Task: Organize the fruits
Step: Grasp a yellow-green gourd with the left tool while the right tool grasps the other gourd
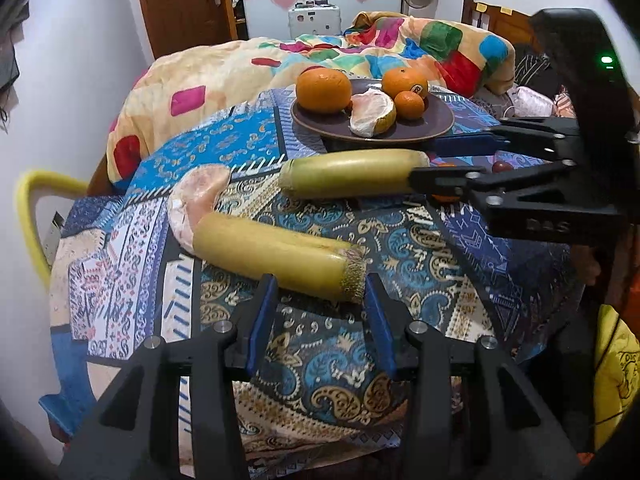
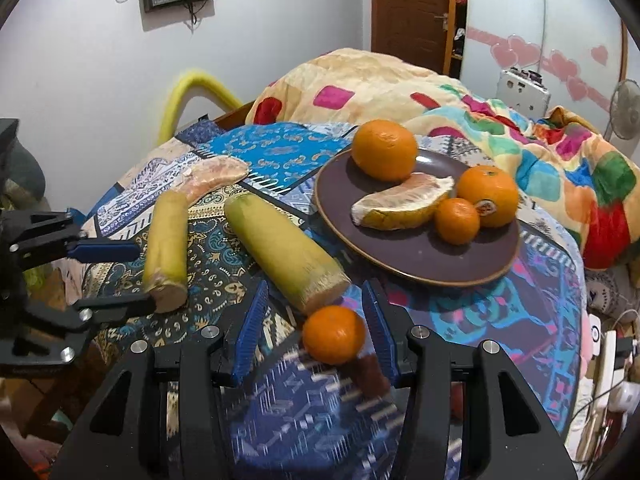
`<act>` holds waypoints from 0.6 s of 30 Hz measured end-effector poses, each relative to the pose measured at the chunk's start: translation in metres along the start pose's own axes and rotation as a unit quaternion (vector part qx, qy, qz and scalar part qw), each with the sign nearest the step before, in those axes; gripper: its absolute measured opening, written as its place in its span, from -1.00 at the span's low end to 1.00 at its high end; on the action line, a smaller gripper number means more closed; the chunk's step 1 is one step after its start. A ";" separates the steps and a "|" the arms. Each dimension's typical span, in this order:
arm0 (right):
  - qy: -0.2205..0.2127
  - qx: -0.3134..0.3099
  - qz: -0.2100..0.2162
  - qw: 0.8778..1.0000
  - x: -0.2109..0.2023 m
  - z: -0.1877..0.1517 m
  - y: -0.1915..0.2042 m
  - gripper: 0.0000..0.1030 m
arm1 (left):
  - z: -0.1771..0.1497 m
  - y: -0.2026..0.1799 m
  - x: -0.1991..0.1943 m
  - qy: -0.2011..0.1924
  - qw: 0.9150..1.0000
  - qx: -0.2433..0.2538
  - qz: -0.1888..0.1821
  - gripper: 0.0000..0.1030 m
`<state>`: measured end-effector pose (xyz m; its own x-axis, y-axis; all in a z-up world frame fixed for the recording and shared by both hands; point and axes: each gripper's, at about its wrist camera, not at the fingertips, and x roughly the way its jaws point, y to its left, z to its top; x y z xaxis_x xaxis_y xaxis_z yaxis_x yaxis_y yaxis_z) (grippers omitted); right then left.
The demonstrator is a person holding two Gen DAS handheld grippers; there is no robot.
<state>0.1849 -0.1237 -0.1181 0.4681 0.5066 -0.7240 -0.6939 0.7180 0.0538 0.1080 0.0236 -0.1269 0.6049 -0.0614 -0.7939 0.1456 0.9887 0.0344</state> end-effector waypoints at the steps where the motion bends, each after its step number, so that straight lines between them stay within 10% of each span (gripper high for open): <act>1: 0.004 -0.005 0.000 1.000 0.004 0.002 0.002 -0.11 | -0.002 0.003 -0.001 0.001 1.000 -0.005 -0.005 -0.13; 18: 0.026 -0.023 -0.021 0.999 0.019 0.005 0.009 -0.23 | -0.031 0.038 -0.015 0.006 0.999 -0.041 0.000 -0.11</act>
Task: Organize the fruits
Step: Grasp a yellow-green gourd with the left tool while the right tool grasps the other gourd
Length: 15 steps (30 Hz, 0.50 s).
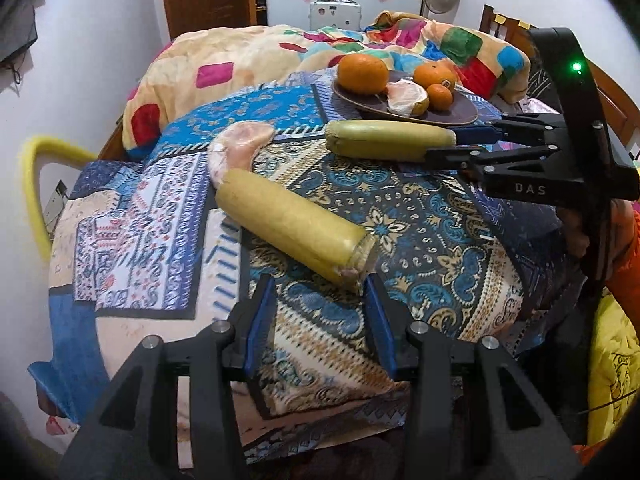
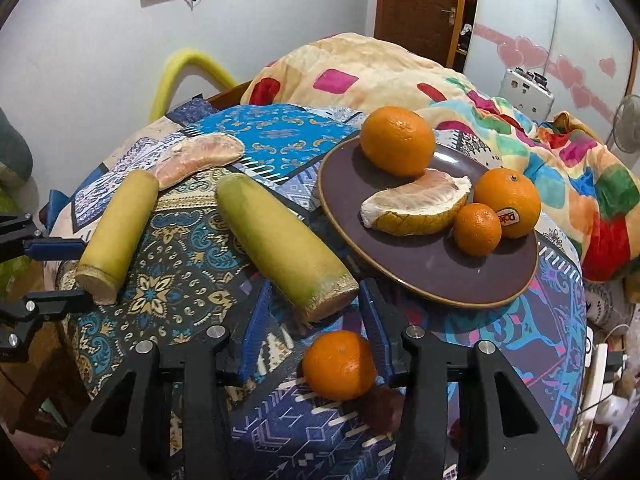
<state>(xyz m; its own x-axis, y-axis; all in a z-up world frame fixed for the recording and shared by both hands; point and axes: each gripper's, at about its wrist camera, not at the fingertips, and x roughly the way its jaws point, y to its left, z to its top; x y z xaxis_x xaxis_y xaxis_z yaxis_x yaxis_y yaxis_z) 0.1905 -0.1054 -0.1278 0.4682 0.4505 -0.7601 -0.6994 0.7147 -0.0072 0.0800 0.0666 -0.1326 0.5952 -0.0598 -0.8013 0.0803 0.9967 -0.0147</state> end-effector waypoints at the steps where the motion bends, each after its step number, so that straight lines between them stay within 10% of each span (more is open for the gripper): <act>1: -0.001 -0.002 0.002 1.000 -0.002 -0.001 0.002 -0.25 | 0.000 0.001 -0.002 -0.002 1.000 -0.003 0.001 -0.11; 15: -0.011 -0.039 0.027 0.999 -0.023 -0.007 0.031 -0.39 | 0.028 0.023 0.004 -0.016 0.996 -0.092 0.013 0.22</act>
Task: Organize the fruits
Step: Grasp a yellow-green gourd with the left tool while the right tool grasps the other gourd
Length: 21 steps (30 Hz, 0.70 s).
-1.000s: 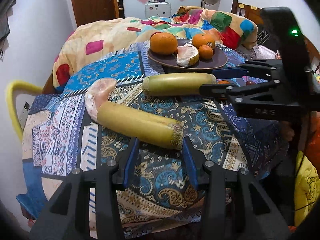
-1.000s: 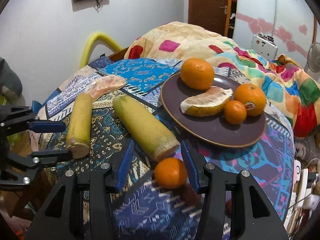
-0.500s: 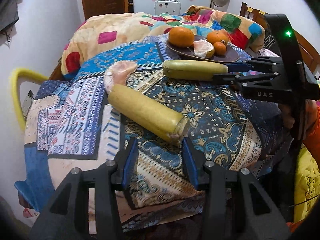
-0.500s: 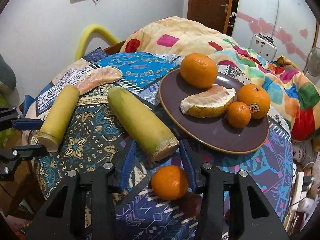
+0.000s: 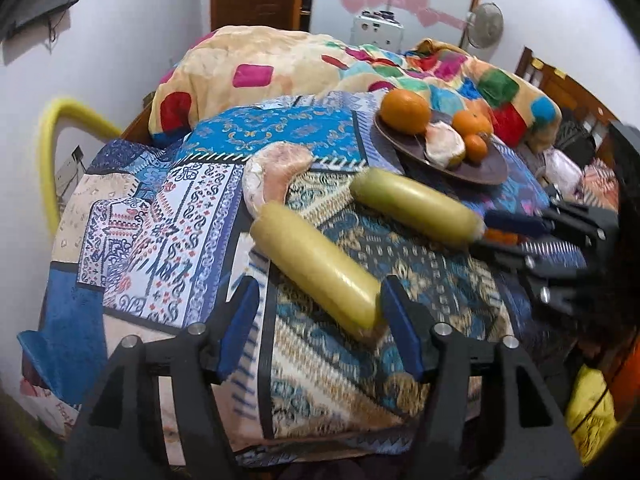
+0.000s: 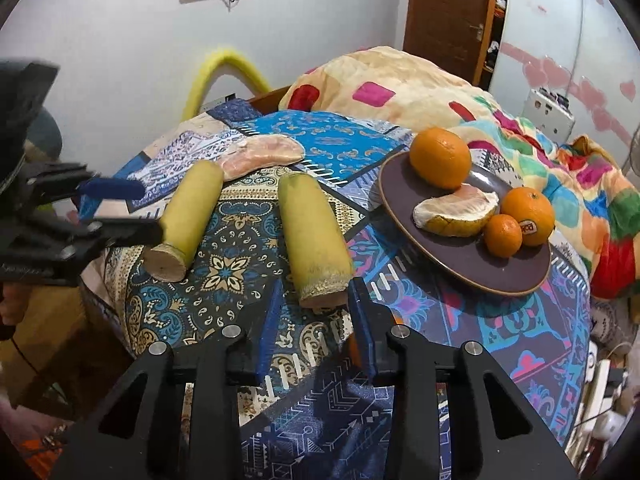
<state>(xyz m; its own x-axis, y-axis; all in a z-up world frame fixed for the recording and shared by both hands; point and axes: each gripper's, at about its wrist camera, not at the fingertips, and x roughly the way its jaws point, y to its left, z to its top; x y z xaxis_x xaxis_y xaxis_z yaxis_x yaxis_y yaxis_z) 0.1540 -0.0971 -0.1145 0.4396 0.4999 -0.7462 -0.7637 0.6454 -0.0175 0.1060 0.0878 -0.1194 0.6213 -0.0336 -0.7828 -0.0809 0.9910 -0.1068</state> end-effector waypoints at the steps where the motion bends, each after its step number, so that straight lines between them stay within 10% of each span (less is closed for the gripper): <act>1: 0.000 -0.001 -0.004 1.000 0.001 0.000 0.000 -0.38 | 0.002 0.000 0.002 0.001 1.000 -0.002 0.002 0.22; 21: 0.004 0.035 0.001 0.999 0.027 0.018 -0.027 0.02 | 0.011 -0.012 0.024 -0.018 0.999 0.036 0.006 -0.05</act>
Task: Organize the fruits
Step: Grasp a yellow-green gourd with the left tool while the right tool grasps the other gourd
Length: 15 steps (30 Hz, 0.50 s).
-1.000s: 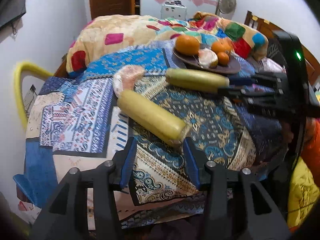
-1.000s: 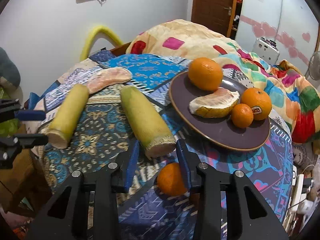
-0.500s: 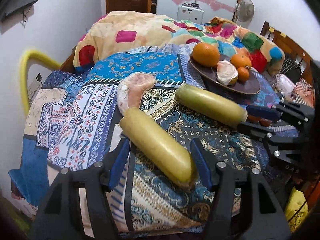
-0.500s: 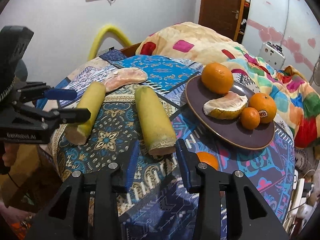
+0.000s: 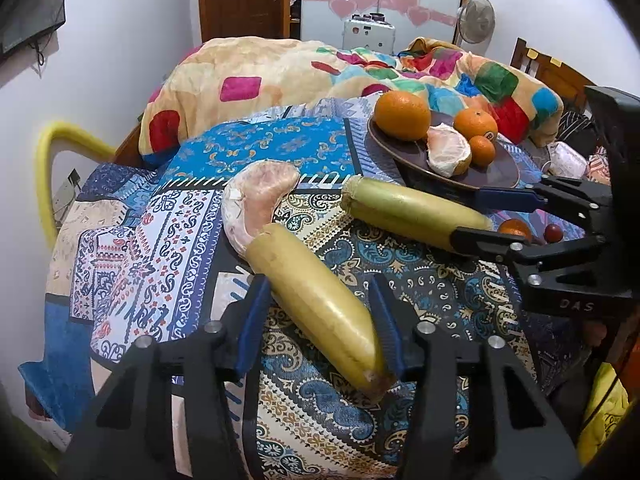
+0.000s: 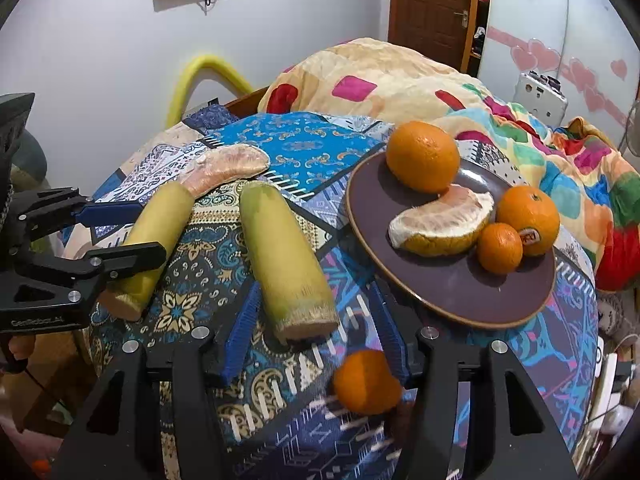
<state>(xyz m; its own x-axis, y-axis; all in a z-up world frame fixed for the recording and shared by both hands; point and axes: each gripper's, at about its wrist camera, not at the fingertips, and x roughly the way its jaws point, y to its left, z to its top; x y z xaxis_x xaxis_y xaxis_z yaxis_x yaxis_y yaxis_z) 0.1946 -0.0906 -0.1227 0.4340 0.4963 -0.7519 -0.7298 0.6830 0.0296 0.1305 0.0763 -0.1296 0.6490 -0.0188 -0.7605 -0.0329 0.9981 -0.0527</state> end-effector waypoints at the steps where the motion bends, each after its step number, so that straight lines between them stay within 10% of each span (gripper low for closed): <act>1: 0.000 -0.001 0.001 1.000 0.001 0.001 0.000 0.02 | -0.001 0.001 -0.001 -0.001 1.000 0.000 -0.002 -0.06; 15: 0.015 -0.015 -0.006 1.000 -0.002 -0.008 0.021 -0.29 | -0.012 -0.003 -0.020 -0.004 0.999 0.033 -0.024 -0.44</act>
<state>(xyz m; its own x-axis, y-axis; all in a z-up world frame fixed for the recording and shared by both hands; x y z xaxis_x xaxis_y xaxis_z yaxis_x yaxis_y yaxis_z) 0.1743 -0.0818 -0.1261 0.4276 0.4712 -0.7714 -0.7404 0.6721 0.0001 0.1089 0.0729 -0.1220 0.6541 -0.0672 -0.7534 0.0493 0.9977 -0.0463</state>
